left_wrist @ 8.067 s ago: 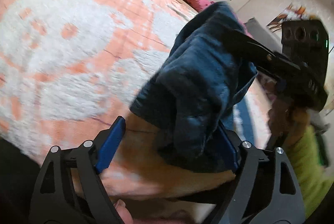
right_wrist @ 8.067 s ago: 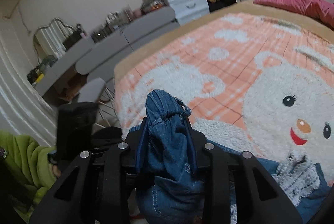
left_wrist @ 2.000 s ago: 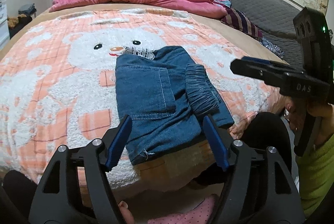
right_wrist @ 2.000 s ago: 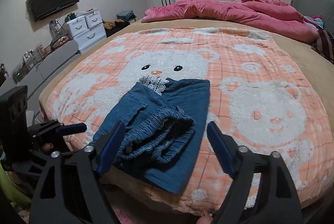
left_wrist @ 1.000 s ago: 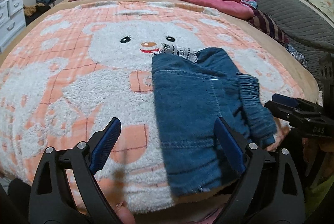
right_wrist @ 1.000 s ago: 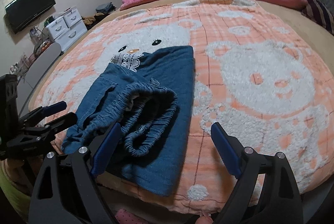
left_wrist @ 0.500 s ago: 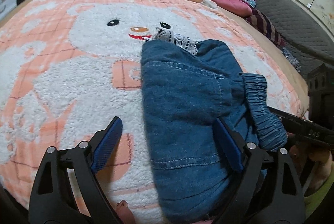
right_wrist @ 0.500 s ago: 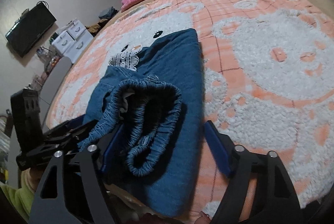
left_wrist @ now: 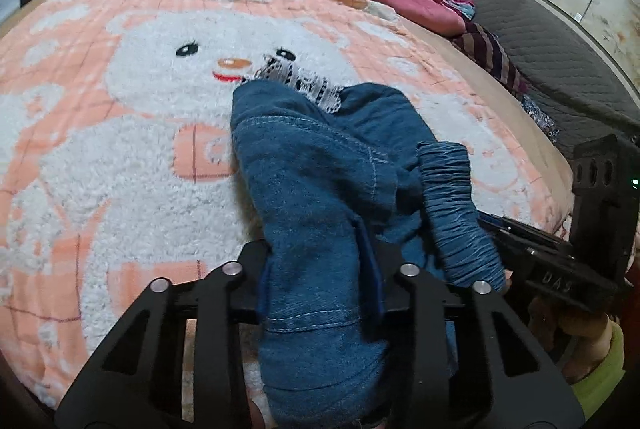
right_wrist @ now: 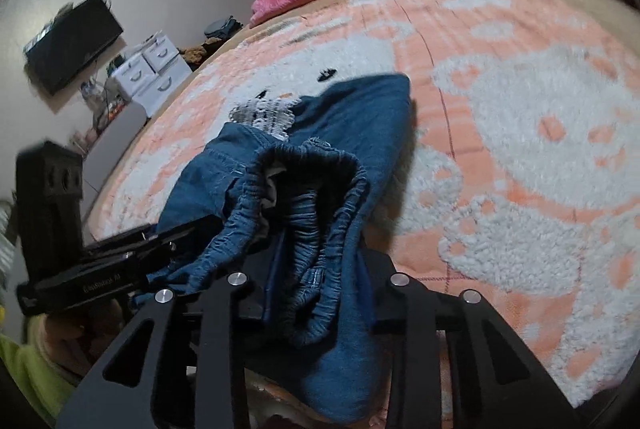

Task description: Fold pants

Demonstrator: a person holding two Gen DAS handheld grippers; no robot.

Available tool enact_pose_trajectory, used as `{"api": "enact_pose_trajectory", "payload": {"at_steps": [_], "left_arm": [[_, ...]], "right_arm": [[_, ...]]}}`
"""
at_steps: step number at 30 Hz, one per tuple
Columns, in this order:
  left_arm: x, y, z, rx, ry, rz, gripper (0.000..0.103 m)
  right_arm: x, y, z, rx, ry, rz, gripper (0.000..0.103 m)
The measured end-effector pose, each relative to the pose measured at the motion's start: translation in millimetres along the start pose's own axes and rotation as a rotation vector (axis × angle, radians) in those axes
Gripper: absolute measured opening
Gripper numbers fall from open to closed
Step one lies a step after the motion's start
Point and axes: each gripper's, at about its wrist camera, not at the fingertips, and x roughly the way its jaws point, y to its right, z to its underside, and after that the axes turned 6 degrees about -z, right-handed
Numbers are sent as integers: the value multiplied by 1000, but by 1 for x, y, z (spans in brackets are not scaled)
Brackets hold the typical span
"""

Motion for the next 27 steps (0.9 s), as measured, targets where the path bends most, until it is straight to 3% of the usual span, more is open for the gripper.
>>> {"api": "enact_pose_trajectory", "payload": {"at_steps": [11, 27], "left_arm": [[-19, 2, -21, 41, 66, -19, 22], [0, -42, -88, 32, 126, -130, 22]], "right_arm": [[-4, -38, -26, -162, 52, 54, 24], [62, -59, -102, -258, 48, 60, 24]]}}
